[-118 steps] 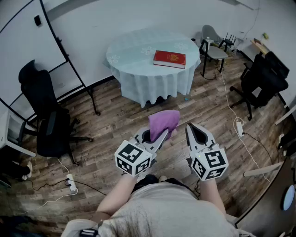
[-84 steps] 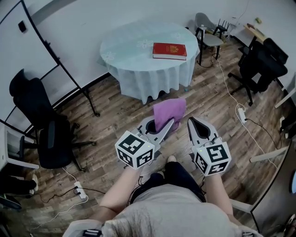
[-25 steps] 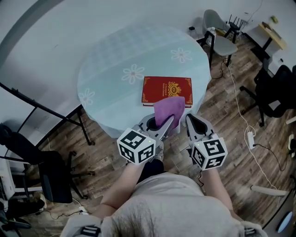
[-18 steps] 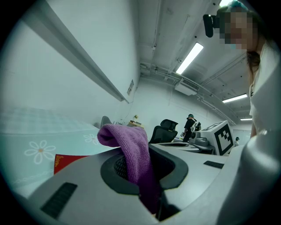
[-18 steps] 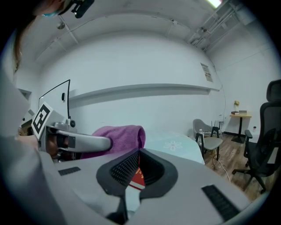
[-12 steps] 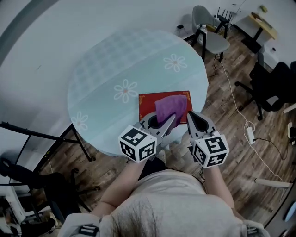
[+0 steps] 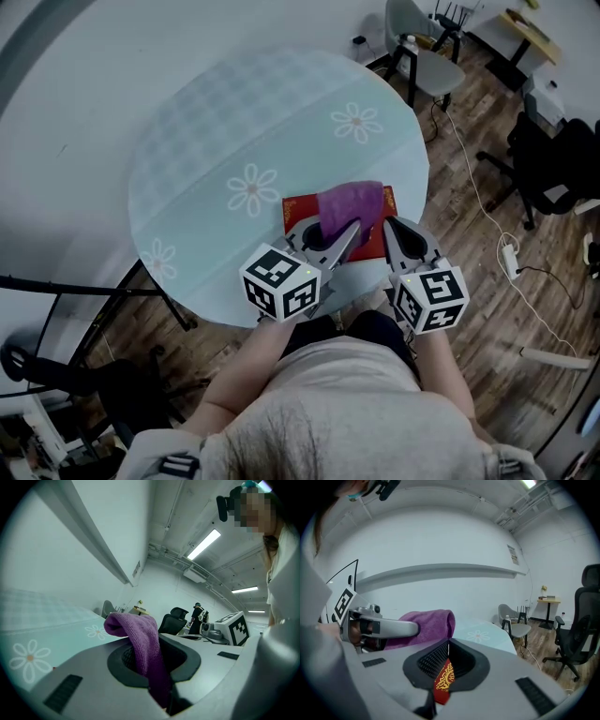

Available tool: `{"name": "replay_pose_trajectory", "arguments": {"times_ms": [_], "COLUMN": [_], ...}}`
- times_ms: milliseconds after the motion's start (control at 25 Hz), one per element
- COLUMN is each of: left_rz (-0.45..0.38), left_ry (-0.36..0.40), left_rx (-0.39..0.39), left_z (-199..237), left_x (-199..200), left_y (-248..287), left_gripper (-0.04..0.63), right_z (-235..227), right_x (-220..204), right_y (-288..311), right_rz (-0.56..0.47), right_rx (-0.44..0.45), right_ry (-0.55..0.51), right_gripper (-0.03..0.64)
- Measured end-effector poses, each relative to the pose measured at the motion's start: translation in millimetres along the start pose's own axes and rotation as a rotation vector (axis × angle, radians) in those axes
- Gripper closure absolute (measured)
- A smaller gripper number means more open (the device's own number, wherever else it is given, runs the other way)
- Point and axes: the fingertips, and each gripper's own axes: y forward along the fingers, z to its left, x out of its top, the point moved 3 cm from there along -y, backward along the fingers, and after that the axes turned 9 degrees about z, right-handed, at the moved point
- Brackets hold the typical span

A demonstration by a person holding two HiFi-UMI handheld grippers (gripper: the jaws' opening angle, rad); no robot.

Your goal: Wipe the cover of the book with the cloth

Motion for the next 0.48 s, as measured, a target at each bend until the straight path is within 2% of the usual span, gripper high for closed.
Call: {"name": "replay_pose_trajectory", "arguments": {"times_ms": [280,480], "left_rz": [0.008,0.0], "left_ry": [-0.033,-0.055], "left_rx": [-0.004,0.021], "left_z": [5,9], "left_x": [-4,2], "left_y": [11,19], "left_gripper": [0.532,0.532], "right_z": [-11,-23], "right_x": [-8,-3], "right_y": [3,8], "right_rz": [0.032,0.046], "right_rx": [-0.007,0.015], "right_ry": [0.009,0.004], "right_gripper": [0.594,0.594]}}
